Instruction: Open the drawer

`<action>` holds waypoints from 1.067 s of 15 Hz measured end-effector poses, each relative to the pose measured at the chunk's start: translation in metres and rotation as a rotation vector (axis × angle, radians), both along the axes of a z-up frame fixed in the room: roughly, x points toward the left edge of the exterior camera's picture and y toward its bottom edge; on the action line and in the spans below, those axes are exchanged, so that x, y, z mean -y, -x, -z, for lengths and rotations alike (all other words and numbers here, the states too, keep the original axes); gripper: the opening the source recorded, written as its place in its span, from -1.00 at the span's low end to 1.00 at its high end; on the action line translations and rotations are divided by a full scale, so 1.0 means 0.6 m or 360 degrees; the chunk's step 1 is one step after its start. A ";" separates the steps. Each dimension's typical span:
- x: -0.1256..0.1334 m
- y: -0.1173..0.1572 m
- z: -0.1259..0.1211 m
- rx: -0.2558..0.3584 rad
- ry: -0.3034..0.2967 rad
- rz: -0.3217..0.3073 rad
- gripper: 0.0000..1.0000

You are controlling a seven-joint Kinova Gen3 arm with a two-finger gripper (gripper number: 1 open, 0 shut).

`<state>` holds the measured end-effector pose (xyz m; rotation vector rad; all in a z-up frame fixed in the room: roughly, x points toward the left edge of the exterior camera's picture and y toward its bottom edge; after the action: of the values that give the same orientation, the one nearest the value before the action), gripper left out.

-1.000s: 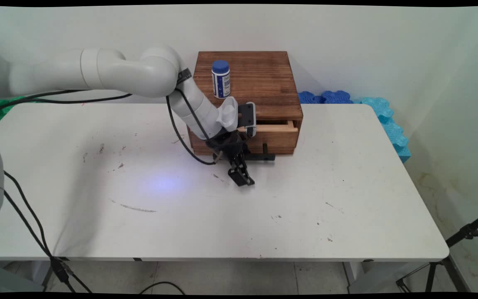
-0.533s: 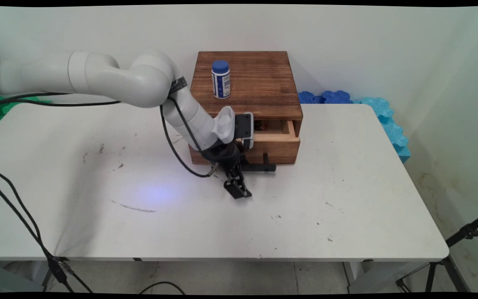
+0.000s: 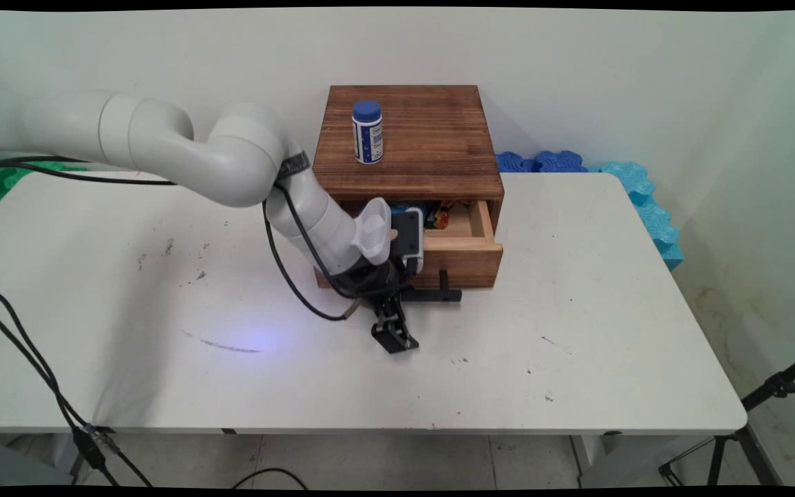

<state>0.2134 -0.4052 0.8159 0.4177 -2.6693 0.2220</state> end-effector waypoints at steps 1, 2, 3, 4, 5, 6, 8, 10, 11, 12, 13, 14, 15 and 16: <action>-0.010 0.006 0.001 0.0001 0.0005 -0.0003 1.00; -0.018 0.012 0.002 0.0002 0.0009 -0.0006 1.00; -0.026 0.017 0.002 0.0004 0.0013 -0.0008 1.00; -0.035 0.023 0.003 0.0006 0.0017 -0.0012 1.00; -0.045 0.029 0.003 0.0008 0.0020 -0.0015 1.00; -0.055 0.034 0.004 0.0010 0.0024 -0.0017 1.00; -0.073 0.044 0.005 0.0014 0.0028 -0.0022 1.00; -0.091 0.053 0.006 0.0017 0.0032 -0.0023 1.00; -0.096 0.055 0.007 0.0018 0.0033 -0.0023 1.00; -0.104 0.059 0.007 0.0018 0.0034 -0.0022 1.00; -0.114 0.063 0.006 0.0019 0.0034 -0.0020 1.00; -0.123 0.067 0.006 0.0019 0.0034 -0.0018 1.00; -0.131 0.070 0.005 0.0019 0.0033 -0.0015 1.00; -0.140 0.074 0.003 0.0018 0.0032 -0.0011 1.00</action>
<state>0.1691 -0.3211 0.8138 0.4209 -2.6745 0.2542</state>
